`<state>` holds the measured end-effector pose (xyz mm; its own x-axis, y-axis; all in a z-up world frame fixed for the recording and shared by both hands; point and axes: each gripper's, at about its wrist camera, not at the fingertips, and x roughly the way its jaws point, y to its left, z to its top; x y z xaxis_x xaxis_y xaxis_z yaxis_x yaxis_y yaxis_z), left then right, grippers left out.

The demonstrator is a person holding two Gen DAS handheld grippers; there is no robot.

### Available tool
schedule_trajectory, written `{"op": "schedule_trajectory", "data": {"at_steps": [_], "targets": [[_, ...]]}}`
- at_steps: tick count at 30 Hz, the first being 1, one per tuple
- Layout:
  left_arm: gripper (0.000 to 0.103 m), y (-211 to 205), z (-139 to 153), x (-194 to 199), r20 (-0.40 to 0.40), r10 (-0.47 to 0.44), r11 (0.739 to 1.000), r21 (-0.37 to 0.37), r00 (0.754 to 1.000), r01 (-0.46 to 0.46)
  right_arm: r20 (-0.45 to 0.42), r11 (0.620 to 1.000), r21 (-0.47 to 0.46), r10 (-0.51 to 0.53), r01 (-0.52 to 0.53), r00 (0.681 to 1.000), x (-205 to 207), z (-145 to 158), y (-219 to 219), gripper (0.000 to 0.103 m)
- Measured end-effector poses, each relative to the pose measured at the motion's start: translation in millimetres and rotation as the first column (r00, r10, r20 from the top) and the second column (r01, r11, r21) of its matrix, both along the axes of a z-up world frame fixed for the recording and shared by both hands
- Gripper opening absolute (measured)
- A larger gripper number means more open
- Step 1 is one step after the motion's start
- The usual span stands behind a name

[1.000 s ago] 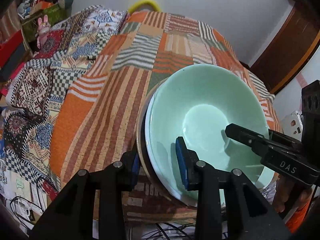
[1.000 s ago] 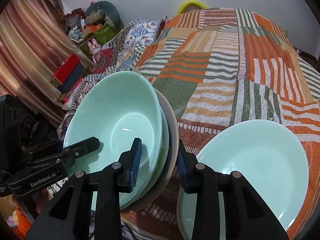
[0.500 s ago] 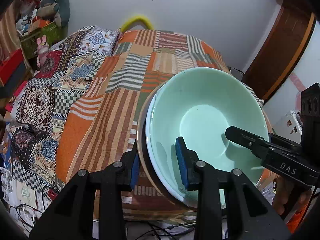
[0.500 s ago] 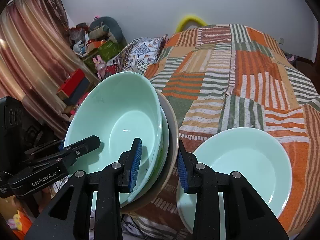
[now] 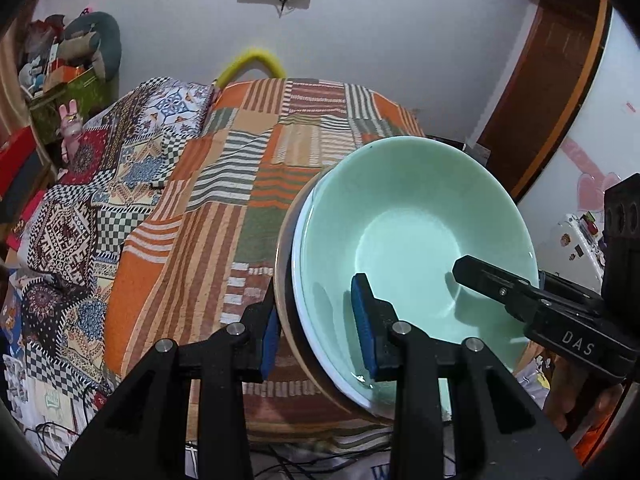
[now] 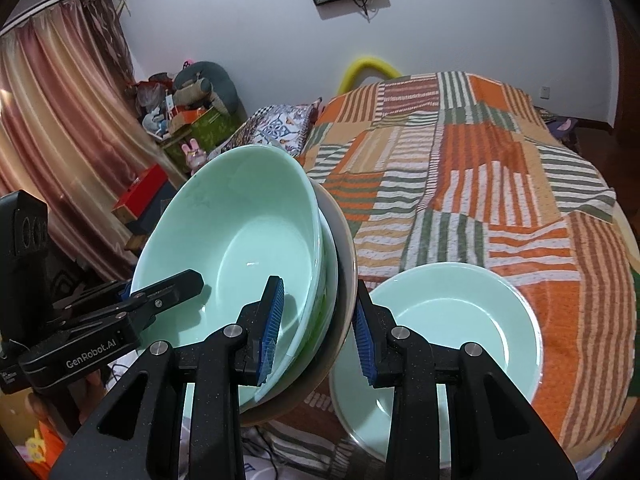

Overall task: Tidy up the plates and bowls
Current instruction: 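Lift the nested bowls and carry them over the plate stack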

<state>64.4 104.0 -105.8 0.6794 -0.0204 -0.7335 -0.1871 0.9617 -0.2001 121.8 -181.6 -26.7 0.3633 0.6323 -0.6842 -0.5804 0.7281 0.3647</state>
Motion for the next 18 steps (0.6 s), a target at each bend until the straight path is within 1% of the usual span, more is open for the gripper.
{"op": "schedule_trajectory", "data": {"at_steps": [9, 18], "targets": [[0.033, -36, 5, 11, 0.000, -0.074, 0.997, 0.013, 0.997, 0.074, 0.012, 0.998, 0.006, -0.062, 0.062, 0.998, 0, 5, -37, 0.031], [0.033, -72, 5, 24, -0.009, -0.154, 0.988, 0.024, 0.988, 0.154, 0.018, 0.990, 0.005, -0.138, 0.138, 0.990, -2, 8, -72, 0.031]]}}
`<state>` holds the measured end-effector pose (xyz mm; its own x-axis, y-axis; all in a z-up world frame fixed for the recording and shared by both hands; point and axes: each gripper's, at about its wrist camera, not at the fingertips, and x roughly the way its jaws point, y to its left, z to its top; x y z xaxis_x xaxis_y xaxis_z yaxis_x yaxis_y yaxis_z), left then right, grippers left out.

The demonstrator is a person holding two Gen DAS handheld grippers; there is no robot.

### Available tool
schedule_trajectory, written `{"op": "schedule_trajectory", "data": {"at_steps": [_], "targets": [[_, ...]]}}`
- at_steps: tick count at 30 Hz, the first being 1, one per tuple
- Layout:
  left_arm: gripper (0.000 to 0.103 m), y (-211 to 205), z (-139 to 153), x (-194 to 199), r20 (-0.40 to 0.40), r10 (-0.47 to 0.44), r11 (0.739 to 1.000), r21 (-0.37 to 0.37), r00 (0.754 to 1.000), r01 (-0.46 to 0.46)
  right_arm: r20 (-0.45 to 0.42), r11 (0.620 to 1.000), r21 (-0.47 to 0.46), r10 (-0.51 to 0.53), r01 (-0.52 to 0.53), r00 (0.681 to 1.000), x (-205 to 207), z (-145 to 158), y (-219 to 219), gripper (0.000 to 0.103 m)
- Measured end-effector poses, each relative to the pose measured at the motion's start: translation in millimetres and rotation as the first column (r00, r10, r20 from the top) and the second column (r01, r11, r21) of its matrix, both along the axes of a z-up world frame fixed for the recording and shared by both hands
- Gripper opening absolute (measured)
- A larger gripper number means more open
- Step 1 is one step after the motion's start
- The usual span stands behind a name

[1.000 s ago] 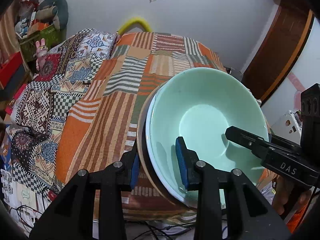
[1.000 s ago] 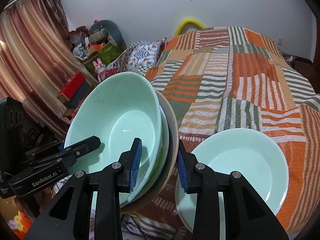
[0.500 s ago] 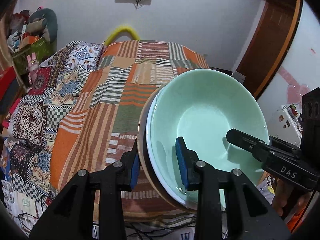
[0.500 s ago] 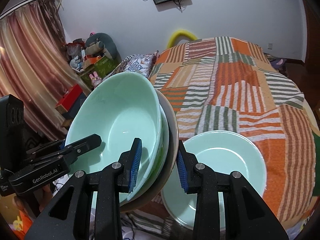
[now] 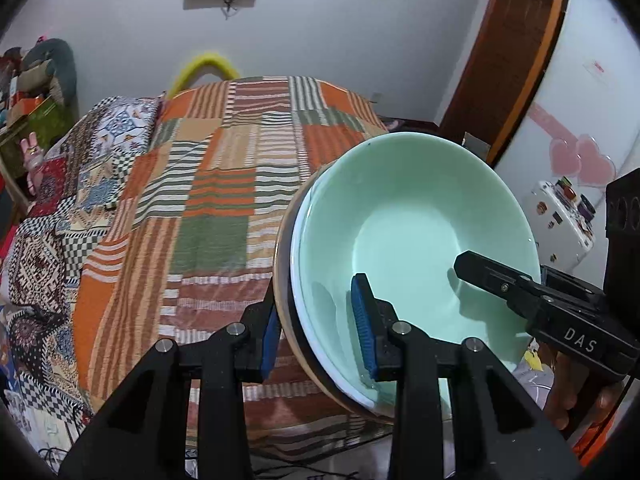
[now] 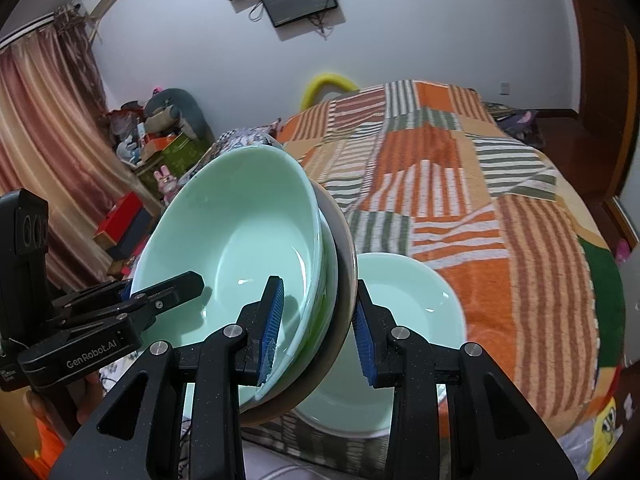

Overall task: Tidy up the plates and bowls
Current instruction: 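Lift the nested bowls and carry them over the plate stack, then lower the nested bowls onto the mint-green plate on the stack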

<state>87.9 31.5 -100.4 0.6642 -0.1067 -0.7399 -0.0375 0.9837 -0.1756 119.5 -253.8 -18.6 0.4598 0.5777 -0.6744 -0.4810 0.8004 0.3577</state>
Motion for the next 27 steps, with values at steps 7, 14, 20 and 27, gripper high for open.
{"op": "schedule_trajectory", "data": {"at_steps": [7, 14, 20, 27], "targets": [[0.033, -25, -5, 9, -0.027, -0.055, 0.998, 0.004, 0.998, 0.055, 0.000, 0.999, -0.005, -0.052, 0.052, 0.999, -1, -1, -22, 0.031], [0.033, -36, -16, 16, -0.058, -0.076, 0.997, 0.010, 0.995, 0.077, -0.014, 0.997, -0.020, -0.080, 0.080, 0.997, -1, -8, -33, 0.031], [0.033, -37, -29, 21, -0.096, -0.077, 0.997, 0.006, 0.992, 0.078, -0.050, 0.996, -0.030, -0.086, 0.084, 0.995, 0, -20, -35, 0.031], [0.033, -35, -43, 26, -0.140, -0.071, 0.997, -0.005, 0.988, 0.071, -0.082, 0.996, -0.044, -0.082, 0.079, 0.993, 4, -31, -31, 0.031]]}}
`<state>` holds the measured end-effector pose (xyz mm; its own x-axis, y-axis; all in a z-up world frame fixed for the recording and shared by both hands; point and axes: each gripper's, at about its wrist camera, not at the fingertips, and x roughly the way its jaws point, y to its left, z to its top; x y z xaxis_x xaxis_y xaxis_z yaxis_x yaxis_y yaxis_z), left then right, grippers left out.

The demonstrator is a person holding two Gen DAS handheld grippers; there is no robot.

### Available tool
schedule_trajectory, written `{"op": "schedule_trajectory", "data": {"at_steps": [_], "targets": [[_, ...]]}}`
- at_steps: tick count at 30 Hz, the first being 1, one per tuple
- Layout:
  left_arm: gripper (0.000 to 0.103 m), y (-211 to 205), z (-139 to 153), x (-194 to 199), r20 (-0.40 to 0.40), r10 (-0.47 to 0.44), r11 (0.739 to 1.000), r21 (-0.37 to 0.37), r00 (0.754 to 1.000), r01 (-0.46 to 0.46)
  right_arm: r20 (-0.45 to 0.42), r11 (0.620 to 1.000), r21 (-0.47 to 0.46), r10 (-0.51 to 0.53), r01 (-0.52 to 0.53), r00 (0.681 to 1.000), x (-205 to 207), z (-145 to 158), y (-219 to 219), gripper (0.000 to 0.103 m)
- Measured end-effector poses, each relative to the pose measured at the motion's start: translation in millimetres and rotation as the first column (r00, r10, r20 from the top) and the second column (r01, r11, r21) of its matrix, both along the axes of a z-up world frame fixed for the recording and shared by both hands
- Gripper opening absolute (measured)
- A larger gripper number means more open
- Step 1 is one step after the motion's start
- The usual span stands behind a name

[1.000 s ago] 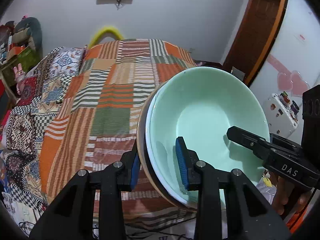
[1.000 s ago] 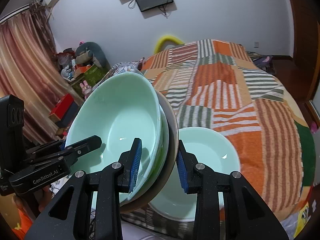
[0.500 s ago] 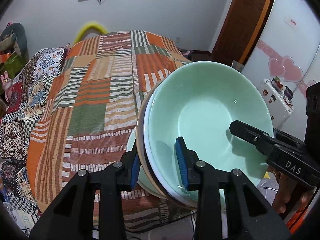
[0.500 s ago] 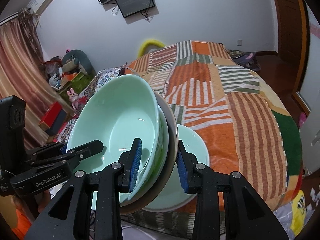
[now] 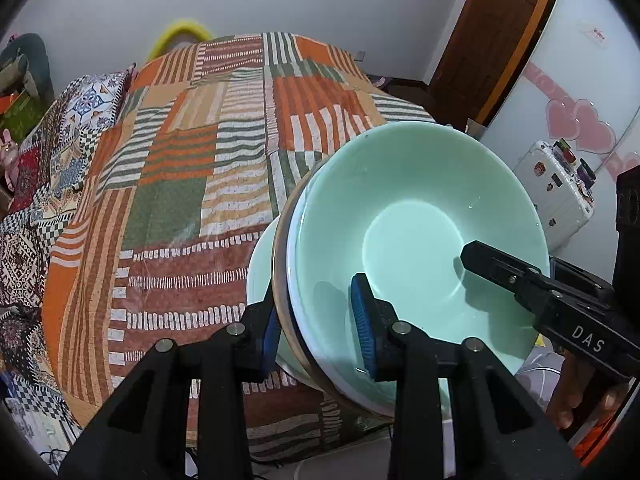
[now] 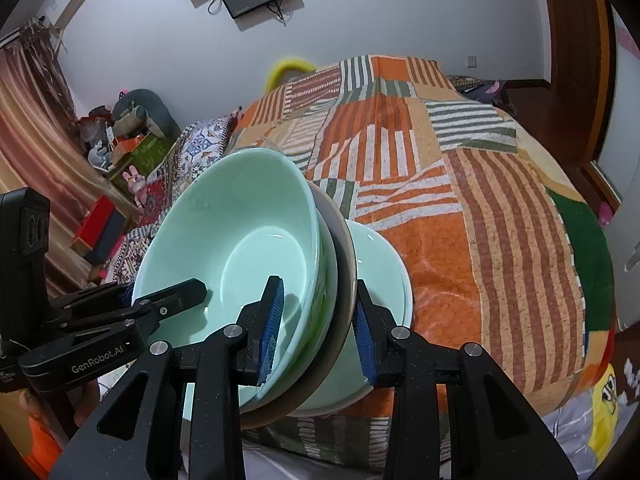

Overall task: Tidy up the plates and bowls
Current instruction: 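Lower the nested bowls onto the mint-green plate on the stack, then open both grippers to release the bowl stack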

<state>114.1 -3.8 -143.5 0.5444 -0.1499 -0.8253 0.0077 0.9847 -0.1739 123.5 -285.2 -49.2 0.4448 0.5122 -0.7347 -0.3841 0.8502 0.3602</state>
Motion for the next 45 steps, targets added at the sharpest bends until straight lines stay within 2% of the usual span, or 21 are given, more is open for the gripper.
{"op": "schedule_trajectory", "data": {"at_steps": [24, 35, 38, 45], "targets": [[0.033, 13, -46, 30, -0.140, 0.016, 0.999, -0.045, 0.990, -0.023, -0.113, 1.000, -0.021, 0.000, -0.003, 0.994, 15, -36, 7, 0.031], [0.033, 15, -48, 25, -0.126, -0.002, 0.998, -0.055, 0.992, -0.005, -0.102, 0.999, -0.011, 0.035, -0.036, 0.994, 14, -37, 6, 0.034], [0.036, 20, -39, 21, -0.102, 0.017, 0.999, -0.037, 0.995, -0.021, -0.095, 0.999, -0.011, 0.032, -0.033, 0.995, 13, -35, 4, 0.034], [0.036, 28, -7, 5, -0.005, 0.049, 0.998, -0.048, 0.999, -0.049, -0.001, 1.000, -0.001, 0.011, -0.011, 1.000, 4, -8, -6, 0.042]]}}
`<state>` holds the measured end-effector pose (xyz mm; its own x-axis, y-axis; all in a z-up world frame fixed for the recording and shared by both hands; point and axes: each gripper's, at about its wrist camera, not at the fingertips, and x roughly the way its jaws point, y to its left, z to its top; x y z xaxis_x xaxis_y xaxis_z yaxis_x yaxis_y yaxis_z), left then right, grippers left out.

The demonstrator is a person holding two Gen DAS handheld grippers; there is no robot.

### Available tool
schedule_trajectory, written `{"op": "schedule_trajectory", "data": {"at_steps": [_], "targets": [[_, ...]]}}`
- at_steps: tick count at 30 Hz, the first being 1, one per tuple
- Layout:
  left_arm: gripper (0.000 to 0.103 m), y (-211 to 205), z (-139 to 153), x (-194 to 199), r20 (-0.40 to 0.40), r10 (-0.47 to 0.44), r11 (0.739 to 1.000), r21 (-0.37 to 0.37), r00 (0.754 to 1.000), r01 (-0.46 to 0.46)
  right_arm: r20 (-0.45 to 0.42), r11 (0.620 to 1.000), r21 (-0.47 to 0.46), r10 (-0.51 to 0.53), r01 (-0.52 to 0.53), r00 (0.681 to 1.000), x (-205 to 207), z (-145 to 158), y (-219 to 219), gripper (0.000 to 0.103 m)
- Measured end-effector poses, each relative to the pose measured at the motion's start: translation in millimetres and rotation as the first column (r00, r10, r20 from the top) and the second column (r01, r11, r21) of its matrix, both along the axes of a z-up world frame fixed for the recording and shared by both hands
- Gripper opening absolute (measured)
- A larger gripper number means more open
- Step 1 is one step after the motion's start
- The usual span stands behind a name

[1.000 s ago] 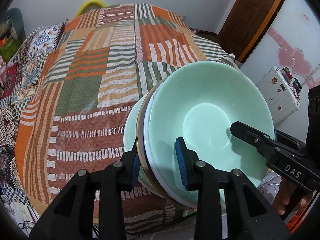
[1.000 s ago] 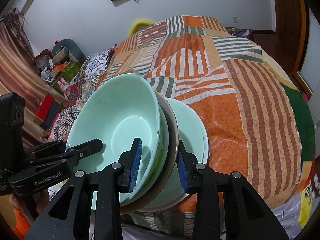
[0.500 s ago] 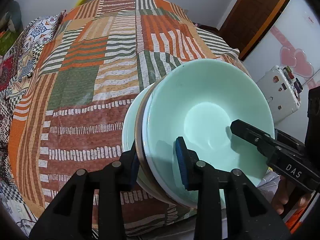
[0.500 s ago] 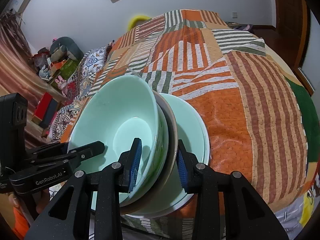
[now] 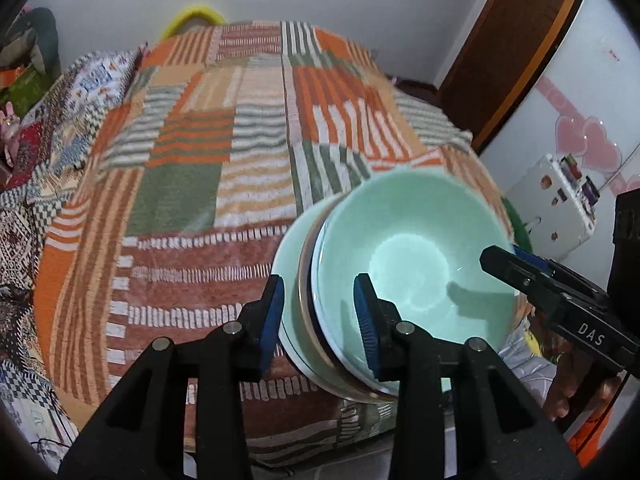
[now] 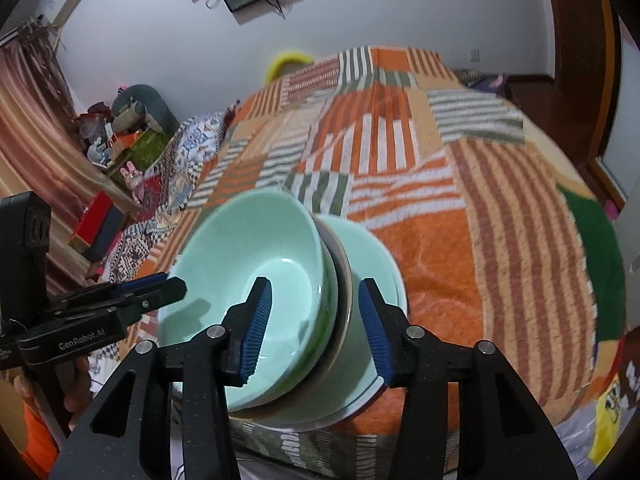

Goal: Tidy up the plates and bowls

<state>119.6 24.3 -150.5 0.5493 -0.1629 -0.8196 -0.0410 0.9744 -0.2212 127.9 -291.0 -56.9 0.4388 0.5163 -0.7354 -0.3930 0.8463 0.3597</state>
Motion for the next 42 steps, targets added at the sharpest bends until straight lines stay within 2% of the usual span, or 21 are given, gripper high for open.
{"op": "schedule_trajectory", "data": {"at_steps": [3, 6, 8, 10, 14, 17, 18, 19, 20, 23, 26, 29, 32, 36, 42], "targets": [[0.036, -5, 22, -10, 0.080, 0.000, 1.000, 0.028, 0.997, -0.002, 0.046, 1.000, -0.005, -0.005, 0.006, 0.999, -4, 13, -2, 0.042], [0.038, -11, 48, -25, 0.182, -0.005, 0.997, 0.077, 0.983, -0.009, 0.092, 1.000, 0.010, -0.004, 0.003, 0.996, -10, 30, -4, 0.043], [0.047, -15, 65, -35, 0.254, -0.002, 0.995, 0.099, 0.967, -0.024, 0.128, 1.000, 0.021, -0.004, 0.001, 0.992, -16, 41, -5, 0.043], [0.051, -19, 81, -48, 0.331, 0.001, 0.993, 0.114, 0.944, -0.041, 0.176, 1.000, 0.030, -0.004, -0.001, 0.984, -22, 56, -4, 0.047], [0.053, -24, 106, -66, 0.432, 0.007, 0.990, 0.122, 0.902, -0.066, 0.282, 0.999, 0.045, -0.016, 0.004, 0.959, -39, 83, -6, 0.052], [0.055, -22, 120, -80, 0.490, 0.020, 0.993, 0.091, 0.871, -0.074, 0.339, 0.998, 0.062, -0.024, 0.003, 0.940, -47, 98, -9, 0.056], [0.055, -22, 122, -85, 0.504, 0.022, 0.993, 0.087, 0.863, -0.076, 0.358, 0.998, 0.067, -0.029, 0.005, 0.933, -51, 103, -11, 0.057], [0.060, -22, 124, -89, 0.516, 0.025, 0.993, 0.085, 0.856, -0.080, 0.378, 0.997, 0.071, -0.034, 0.007, 0.925, -55, 107, -12, 0.059], [0.068, -22, 128, -93, 0.534, 0.030, 0.993, 0.083, 0.845, -0.088, 0.391, 0.997, 0.073, -0.036, 0.008, 0.920, -57, 110, -12, 0.060], [0.080, -21, 133, -105, 0.578, 0.042, 0.991, 0.082, 0.815, -0.110, 0.437, 0.997, 0.074, -0.039, 0.008, 0.899, -66, 118, -13, 0.064], [0.091, -22, 136, -115, 0.605, 0.044, 0.989, 0.088, 0.795, -0.122, 0.470, 0.998, 0.069, -0.034, 0.002, 0.882, -73, 122, -11, 0.074], [0.096, -25, 139, -127, 0.635, 0.044, 0.986, 0.099, 0.771, -0.137, 0.498, 0.998, 0.070, -0.035, 0.000, 0.867, -79, 123, -10, 0.080], [0.100, -29, 139, -134, 0.649, 0.038, 0.982, 0.116, 0.760, -0.149, 0.507, 0.997, 0.071, -0.031, -0.005, 0.861, -81, 123, -8, 0.084], [0.101, -31, 139, -141, 0.655, 0.040, 0.981, 0.117, 0.755, -0.154, 0.517, 0.997, 0.073, -0.030, -0.010, 0.856, -84, 124, -8, 0.086], [0.102, -29, 137, -147, 0.661, 0.051, 0.980, 0.113, 0.748, -0.166, 0.533, 0.997, 0.082, -0.039, -0.005, 0.845, -92, 122, -11, 0.098]]}}
